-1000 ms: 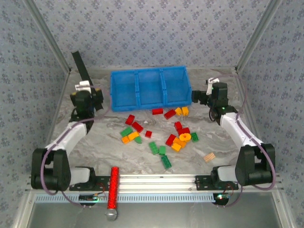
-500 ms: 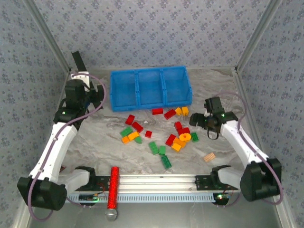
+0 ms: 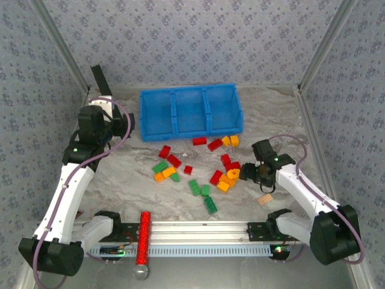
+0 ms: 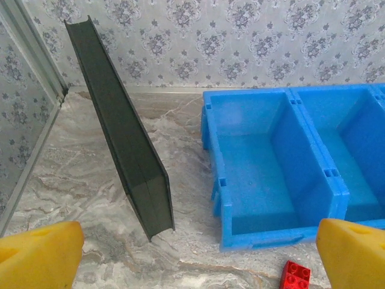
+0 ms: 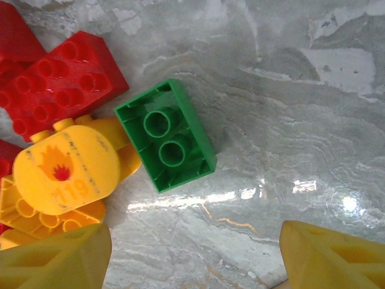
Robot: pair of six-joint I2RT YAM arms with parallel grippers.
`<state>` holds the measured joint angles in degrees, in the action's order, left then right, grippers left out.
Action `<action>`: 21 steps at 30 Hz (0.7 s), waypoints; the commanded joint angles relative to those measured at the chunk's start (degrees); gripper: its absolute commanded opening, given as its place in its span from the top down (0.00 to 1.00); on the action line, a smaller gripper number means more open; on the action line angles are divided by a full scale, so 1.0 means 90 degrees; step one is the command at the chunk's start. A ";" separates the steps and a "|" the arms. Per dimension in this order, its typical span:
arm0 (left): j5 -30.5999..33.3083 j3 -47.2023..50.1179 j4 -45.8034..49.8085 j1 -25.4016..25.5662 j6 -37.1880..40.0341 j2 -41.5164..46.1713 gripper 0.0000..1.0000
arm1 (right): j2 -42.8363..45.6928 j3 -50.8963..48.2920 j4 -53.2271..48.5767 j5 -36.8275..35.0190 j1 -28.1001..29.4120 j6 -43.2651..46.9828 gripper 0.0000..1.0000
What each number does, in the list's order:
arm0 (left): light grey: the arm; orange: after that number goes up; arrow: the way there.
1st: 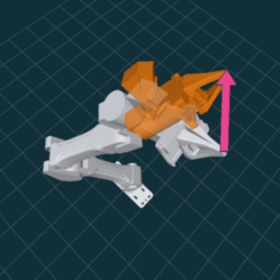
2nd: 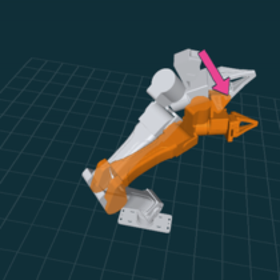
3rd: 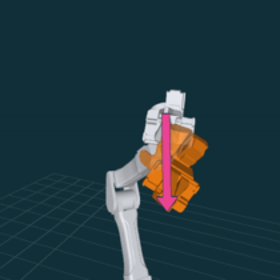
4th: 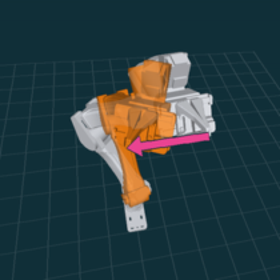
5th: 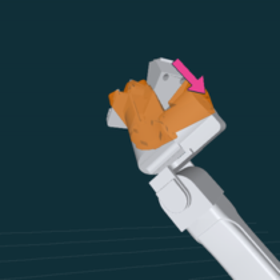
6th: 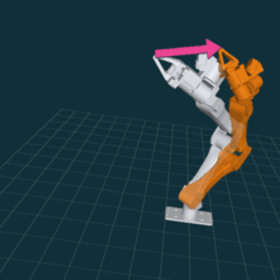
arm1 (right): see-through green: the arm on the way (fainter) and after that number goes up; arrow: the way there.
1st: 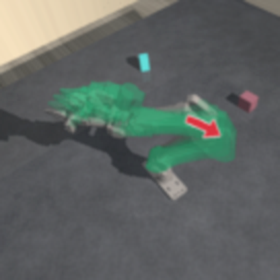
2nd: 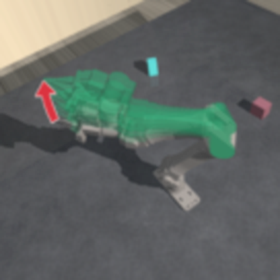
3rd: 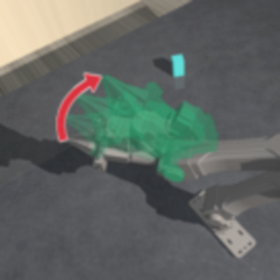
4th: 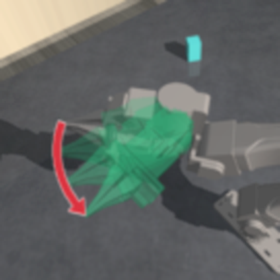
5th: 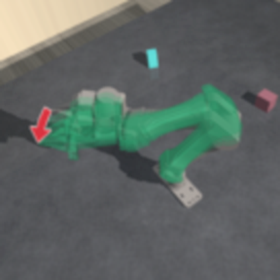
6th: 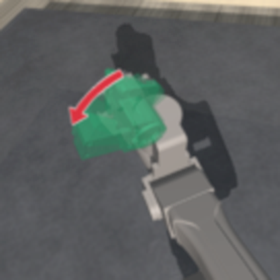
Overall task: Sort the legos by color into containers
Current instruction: Pick up the lego from the middle-right of the table.
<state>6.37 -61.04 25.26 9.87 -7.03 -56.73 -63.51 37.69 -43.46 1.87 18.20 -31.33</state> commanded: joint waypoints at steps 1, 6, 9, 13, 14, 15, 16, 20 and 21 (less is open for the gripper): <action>-0.0130 -0.0128 0.0029 0.0007 -0.0090 0.0014 0.01 | -0.0344 0.0090 -0.0122 -0.0360 0.0148 -0.0108 0.24; -0.0083 -0.0074 0.0029 0.0010 -0.0099 0.0009 0.01 | -0.0963 0.0344 -0.0075 -0.0648 0.0404 0.0031 0.24; -0.0040 -0.0074 0.0035 0.0012 -0.0098 -0.0010 0.01 | -0.1238 0.0486 -0.0054 -0.0764 0.0476 0.0092 0.25; -0.0026 -0.0064 0.0045 0.0007 -0.0090 -0.0063 0.01 | -0.1485 0.0663 -0.0054 -0.0909 0.0544 0.0184 0.27; -0.0034 -0.0064 0.0045 0.0007 -0.0081 -0.0073 0.01 | -0.1559 0.0711 -0.0053 -0.0930 0.0546 0.0208 0.27; -0.0034 -0.0073 0.0045 0.0007 -0.0079 -0.0088 0.01 | -0.1635 0.0768 -0.0063 -0.0955 0.0546 0.0234 0.28; -0.0032 -0.0069 0.0055 0.0007 -0.0074 -0.0102 0.01 | -0.1703 0.0808 -0.0063 -0.0964 0.0547 0.0256 0.29; -0.0010 -0.0086 0.0040 0.0009 -0.0040 -0.0132 0.01 | -0.1982 0.0885 -0.0055 -0.1037 0.0553 0.0316 0.35; 0.0000 -0.0093 0.0042 0.0007 -0.0023 -0.0136 0.01 | -0.2029 0.0899 -0.0044 -0.1052 0.0556 0.0336 0.37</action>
<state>6.20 -61.04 25.58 9.87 -7.14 -58.00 -80.05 44.86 -43.11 -5.23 22.81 -29.08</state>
